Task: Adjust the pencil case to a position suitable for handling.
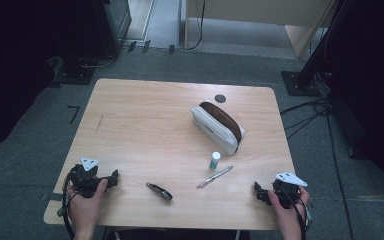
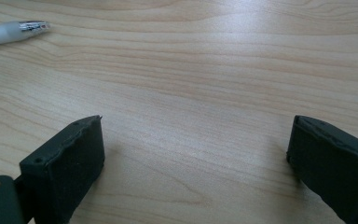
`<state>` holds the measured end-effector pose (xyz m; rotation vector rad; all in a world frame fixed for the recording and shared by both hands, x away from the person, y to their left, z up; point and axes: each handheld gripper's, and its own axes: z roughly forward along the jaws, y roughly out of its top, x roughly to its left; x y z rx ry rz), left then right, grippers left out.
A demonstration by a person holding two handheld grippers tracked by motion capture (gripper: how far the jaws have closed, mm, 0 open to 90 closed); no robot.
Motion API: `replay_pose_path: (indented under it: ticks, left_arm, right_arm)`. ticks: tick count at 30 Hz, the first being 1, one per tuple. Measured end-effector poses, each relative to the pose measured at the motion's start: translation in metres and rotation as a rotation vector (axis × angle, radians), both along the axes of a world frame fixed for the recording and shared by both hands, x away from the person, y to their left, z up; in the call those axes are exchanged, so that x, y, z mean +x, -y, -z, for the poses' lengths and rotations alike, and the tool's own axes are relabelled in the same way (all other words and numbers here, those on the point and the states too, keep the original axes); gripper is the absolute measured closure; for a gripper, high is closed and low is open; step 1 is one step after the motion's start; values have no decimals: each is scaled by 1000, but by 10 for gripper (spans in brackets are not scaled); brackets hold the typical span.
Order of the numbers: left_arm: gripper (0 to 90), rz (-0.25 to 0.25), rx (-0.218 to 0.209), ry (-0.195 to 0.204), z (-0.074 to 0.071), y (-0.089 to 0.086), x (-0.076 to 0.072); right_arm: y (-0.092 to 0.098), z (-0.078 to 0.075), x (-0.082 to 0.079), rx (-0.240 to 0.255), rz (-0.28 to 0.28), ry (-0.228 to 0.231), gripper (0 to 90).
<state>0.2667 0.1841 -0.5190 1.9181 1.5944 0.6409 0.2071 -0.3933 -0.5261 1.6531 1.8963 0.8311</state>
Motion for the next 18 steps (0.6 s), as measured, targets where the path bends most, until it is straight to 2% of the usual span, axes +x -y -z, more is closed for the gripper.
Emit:
replay_pose_path:
  ticks: [1, 2, 4, 5, 6, 9, 11, 12, 13, 16, 18]
  left_arm:
    - [0, -3, 0, 0, 0, 0, 0]
    - [0, -3, 0, 0, 0, 0, 0]
    - [0, -3, 0, 1, 0, 0, 0]
    - [0, -3, 0, 0, 0, 0, 0]
    - [0, -3, 0, 0, 0, 0, 0]
    - [0, -3, 0, 1, 0, 0, 0]
    - [0, -3, 0, 0, 0, 0, 0]
    - [0, -3, 0, 0, 0, 0, 0]
    - [0, -2, 1, 1, 0, 0, 0]
    - [0, -1, 1, 1, 0, 0, 0]
    - [0, 0, 2, 0, 0, 1, 0]
  right_arm:
    - [0, 0, -1, 2, 1, 6, 73]
    - [0, 0, -1, 2, 1, 6, 73]
    - [-2, -2, -2, 6, 33, 22, 177]
    - [-3, -4, -3, 21, 47, 30, 171]
    - [-4, -9, -2, 85, 29, 52, 167]
    - [-6, -17, 0, 113, 26, 75, 171]
    - [-9, -32, 5, 143, 19, 112, 200]
    - [-9, -32, 5, 143, 19, 112, 200]
    - [-13, -42, 10, 155, 0, 130, 215]
    - [-18, -51, 15, 155, -16, 142, 235]
    - [-27, -61, 24, 136, -38, 145, 284]
